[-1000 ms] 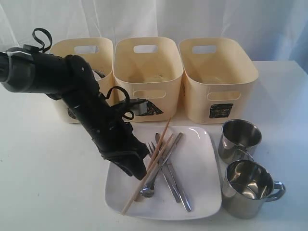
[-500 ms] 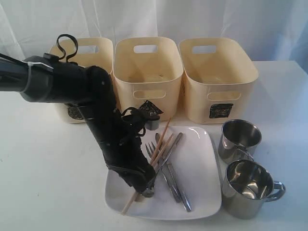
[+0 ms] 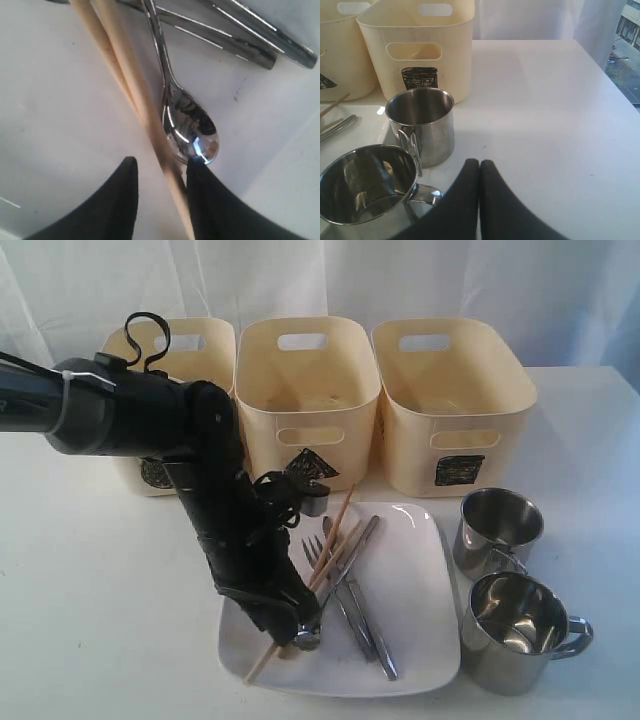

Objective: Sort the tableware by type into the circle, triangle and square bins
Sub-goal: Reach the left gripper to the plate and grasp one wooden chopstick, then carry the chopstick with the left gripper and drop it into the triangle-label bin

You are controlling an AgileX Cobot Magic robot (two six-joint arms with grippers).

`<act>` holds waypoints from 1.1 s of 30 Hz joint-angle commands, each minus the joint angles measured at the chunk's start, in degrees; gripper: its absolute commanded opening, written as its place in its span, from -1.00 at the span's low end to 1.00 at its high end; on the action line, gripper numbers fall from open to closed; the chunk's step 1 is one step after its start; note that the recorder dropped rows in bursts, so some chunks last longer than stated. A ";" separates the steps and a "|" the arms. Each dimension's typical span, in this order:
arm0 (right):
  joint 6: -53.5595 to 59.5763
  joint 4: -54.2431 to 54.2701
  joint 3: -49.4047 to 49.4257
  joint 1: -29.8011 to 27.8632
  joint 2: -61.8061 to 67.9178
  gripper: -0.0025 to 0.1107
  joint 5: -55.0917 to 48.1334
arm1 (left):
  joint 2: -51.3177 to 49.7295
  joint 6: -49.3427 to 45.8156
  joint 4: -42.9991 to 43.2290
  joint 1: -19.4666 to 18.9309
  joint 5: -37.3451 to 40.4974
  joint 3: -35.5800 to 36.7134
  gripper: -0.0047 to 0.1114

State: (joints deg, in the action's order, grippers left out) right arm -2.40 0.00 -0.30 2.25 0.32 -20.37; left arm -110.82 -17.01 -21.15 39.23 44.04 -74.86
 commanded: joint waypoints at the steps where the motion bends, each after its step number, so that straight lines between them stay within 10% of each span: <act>1: 0.21 0.00 0.30 0.05 -0.32 -0.96 0.79 | 0.06 0.77 1.24 0.36 1.71 0.38 -0.25; 12: 0.21 0.00 0.30 0.05 -0.32 -0.96 0.79 | 0.06 4.39 5.80 0.36 0.49 0.38 -0.47; 18: 0.21 0.00 0.30 0.05 -0.32 -0.96 0.79 | 0.06 4.39 5.80 0.36 0.49 0.38 -0.92; 33: 0.21 0.00 0.30 0.05 -0.32 -0.96 0.79 | 0.06 5.30 5.37 0.36 -0.61 -6.03 -0.92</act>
State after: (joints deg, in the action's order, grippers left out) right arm -2.40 0.00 -0.30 2.25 0.32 -20.37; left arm -110.82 -12.31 -15.18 39.23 43.34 -79.07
